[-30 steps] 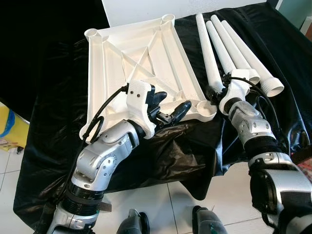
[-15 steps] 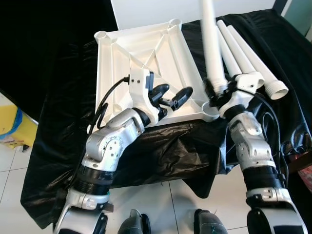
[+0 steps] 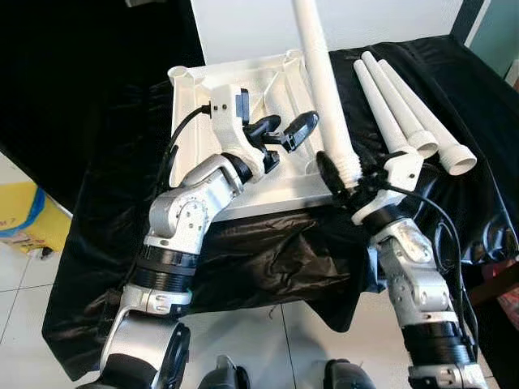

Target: Building children table

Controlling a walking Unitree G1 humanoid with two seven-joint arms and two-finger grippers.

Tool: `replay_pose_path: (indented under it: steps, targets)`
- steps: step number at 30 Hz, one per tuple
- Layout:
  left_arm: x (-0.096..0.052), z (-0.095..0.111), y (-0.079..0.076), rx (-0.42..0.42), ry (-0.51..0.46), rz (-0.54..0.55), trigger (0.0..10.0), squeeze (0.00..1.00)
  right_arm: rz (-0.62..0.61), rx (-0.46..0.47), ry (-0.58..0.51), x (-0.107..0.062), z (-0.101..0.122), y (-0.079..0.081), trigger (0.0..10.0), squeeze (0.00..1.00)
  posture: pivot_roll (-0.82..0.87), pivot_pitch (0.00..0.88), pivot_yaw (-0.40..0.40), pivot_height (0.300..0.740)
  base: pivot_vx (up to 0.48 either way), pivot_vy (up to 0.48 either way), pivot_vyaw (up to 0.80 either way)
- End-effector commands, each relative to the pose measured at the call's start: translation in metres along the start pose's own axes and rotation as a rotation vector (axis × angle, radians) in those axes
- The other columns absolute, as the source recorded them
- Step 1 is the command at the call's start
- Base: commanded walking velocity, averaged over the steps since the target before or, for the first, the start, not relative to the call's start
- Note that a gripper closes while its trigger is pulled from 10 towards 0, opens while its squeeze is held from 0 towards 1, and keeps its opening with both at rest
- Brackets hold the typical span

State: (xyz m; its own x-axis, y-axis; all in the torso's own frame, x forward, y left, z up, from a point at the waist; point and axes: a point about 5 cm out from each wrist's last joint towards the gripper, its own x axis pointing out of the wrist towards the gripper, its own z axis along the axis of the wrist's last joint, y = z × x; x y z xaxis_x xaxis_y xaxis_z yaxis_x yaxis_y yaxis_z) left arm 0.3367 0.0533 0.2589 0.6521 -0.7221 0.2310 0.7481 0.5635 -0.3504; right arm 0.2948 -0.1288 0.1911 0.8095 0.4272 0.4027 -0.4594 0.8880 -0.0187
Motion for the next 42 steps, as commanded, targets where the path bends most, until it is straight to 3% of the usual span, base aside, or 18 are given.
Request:
replay_pose_path:
  steps: [1,11,21,22,25,27,28,29,42]
  targets:
    - [0.002,0.002,-0.006,-0.006,-0.005,-0.179,10.0,0.0,0.055,-0.001,-0.02,-0.001,0.003,0.009,10.0,0.0,-0.14,0.042,0.076,0.74,0.0,0.0,0.0]
    - [0.011,0.001,-0.001,-0.014,0.006,-0.159,10.0,0.0,0.185,-0.013,0.049,-0.009,-0.007,0.025,10.0,0.0,-0.14,0.033,0.074,0.74,0.0,0.0,0.0]
    - [0.018,0.028,0.03,-0.08,-0.011,-0.023,10.0,0.0,0.256,-0.039,0.107,-0.02,-0.017,0.035,10.0,0.0,-0.14,0.027,0.073,0.74,0.0,0.0,0.0]
    - [0.017,0.034,0.036,-0.103,-0.017,0.0,7.1,0.0,0.26,-0.038,0.11,-0.02,-0.018,0.035,10.0,0.0,-0.14,0.026,0.075,0.74,0.0,0.0,0.0]
    - [0.016,0.039,0.041,-0.12,-0.023,0.019,7.1,0.0,0.264,-0.038,0.111,-0.02,-0.018,0.036,10.0,0.0,-0.14,0.025,0.074,0.74,0.0,0.0,0.0]
    - [0.014,0.043,0.045,-0.139,-0.03,0.031,6.6,0.0,0.267,-0.037,0.113,-0.021,-0.018,0.036,10.0,0.0,-0.14,0.026,0.073,0.74,0.0,0.0,0.0]
    - [0.013,0.046,0.048,-0.151,-0.033,0.045,1.0,0.0,0.27,-0.038,0.114,-0.021,-0.019,0.036,10.0,0.0,-0.14,0.023,0.072,0.74,0.0,0.0,0.0]
    - [0.012,0.048,0.051,-0.165,-0.034,0.054,0.0,0.0,0.274,-0.038,0.116,-0.021,-0.019,0.036,10.0,0.0,-0.13,0.022,0.069,0.74,0.0,0.0,0.0]
    - [0.009,0.055,0.061,-0.198,-0.059,0.094,0.0,0.0,0.274,-0.048,0.113,-0.018,-0.019,0.034,10.0,0.0,-0.13,0.002,0.057,0.74,0.0,0.0,0.0]
